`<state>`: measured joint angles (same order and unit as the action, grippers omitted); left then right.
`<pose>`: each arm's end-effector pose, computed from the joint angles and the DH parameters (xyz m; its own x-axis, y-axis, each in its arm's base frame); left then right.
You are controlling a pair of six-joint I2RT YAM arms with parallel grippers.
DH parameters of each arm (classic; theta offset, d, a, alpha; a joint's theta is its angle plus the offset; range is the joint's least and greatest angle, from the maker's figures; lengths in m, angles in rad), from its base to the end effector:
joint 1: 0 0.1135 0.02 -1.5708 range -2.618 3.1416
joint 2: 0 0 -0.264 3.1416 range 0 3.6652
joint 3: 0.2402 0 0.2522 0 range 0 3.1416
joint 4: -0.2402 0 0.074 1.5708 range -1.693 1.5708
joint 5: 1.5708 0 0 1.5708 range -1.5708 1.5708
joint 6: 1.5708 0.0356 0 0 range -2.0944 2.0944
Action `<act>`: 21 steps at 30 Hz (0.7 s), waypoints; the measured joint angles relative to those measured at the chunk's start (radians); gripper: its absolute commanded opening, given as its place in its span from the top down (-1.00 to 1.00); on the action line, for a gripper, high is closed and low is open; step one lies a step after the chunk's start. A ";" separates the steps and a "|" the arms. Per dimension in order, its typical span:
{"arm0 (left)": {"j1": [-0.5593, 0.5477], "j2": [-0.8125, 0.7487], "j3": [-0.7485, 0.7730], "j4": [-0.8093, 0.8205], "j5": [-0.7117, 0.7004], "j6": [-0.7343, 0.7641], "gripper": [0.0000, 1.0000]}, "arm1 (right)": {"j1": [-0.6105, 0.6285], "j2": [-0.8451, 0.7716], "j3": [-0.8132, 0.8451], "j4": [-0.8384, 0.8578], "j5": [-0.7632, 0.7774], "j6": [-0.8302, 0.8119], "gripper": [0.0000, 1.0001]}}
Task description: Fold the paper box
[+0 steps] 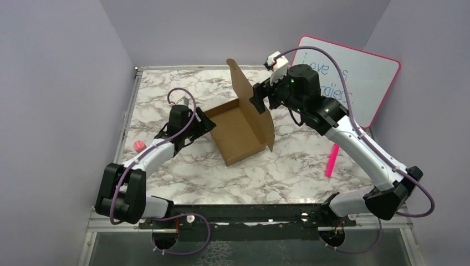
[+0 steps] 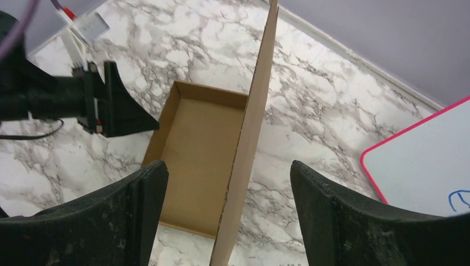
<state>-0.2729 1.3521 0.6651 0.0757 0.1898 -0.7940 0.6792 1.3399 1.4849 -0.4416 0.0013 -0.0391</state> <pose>0.2672 -0.0818 0.1997 -0.6823 -0.5363 -0.4968 -0.1043 0.7441 -0.6599 0.2320 0.1872 0.4332 -0.2027 -0.2139 -0.9556 -0.6356 0.7711 -0.0378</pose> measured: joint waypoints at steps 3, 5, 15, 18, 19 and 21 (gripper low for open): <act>0.007 -0.028 0.066 -0.084 -0.034 0.090 -0.61 | 0.000 0.055 0.035 -0.053 0.012 -0.019 -0.58; 0.010 -0.055 0.120 -0.143 -0.067 0.168 -0.74 | 0.000 0.085 0.057 -0.084 0.026 -0.030 -0.47; 0.011 -0.202 0.294 -0.296 -0.224 0.552 -0.98 | 0.000 0.267 0.216 -0.192 0.079 -0.087 0.02; 0.014 -0.212 0.289 -0.308 -0.247 0.617 -0.98 | 0.000 0.305 0.235 -0.208 0.085 -0.103 0.19; 0.018 -0.215 0.284 -0.314 -0.253 0.642 -0.98 | 0.000 0.314 0.235 -0.210 0.087 -0.108 0.24; 0.022 -0.224 0.274 -0.323 -0.266 0.673 -0.98 | 0.000 0.323 0.235 -0.214 0.087 -0.126 0.35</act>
<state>-0.2508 1.1286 0.9390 -0.2478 -0.0757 -0.1207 0.6792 1.6634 1.7203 -0.6559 0.0883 -0.1654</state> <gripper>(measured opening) 0.987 0.409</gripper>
